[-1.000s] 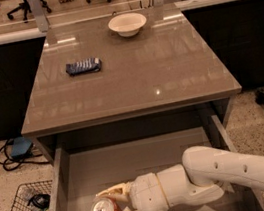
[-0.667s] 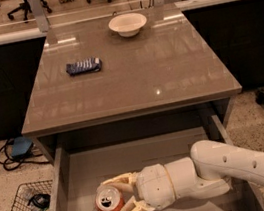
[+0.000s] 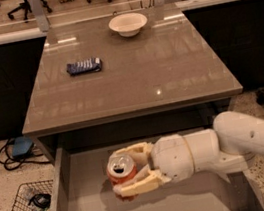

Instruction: Pick coke can from top drawer and place on counter

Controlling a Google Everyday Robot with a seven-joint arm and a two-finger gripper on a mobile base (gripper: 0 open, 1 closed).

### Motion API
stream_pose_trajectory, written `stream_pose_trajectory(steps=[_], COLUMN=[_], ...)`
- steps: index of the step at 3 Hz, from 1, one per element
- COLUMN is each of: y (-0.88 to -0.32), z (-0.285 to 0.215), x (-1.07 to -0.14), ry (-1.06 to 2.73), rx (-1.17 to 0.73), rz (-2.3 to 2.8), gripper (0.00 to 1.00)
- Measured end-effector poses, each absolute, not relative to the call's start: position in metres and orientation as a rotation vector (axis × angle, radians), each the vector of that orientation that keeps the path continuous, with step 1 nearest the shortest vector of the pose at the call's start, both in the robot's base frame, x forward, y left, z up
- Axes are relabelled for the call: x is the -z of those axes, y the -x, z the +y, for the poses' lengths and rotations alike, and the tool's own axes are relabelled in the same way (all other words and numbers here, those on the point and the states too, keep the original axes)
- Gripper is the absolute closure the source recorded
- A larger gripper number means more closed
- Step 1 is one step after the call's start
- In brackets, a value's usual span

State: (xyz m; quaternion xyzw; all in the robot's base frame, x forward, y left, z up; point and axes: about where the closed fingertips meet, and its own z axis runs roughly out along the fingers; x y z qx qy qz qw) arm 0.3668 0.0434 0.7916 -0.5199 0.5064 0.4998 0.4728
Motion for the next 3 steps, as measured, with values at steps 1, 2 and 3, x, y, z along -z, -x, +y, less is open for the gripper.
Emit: stream_pose_trajectory(steps=[1, 2, 3], y=[-0.381, -0.402, -0.43], z=[0.02, -0.01, -0.035], x=[-0.826, -0.858, -0.889], ry=[1.264, 1.219, 1.173], rx=[-1.165, -1.14, -1.107], rz=[1.304, 1.337, 1.375], gripper=[1.0, 1.0, 1.0])
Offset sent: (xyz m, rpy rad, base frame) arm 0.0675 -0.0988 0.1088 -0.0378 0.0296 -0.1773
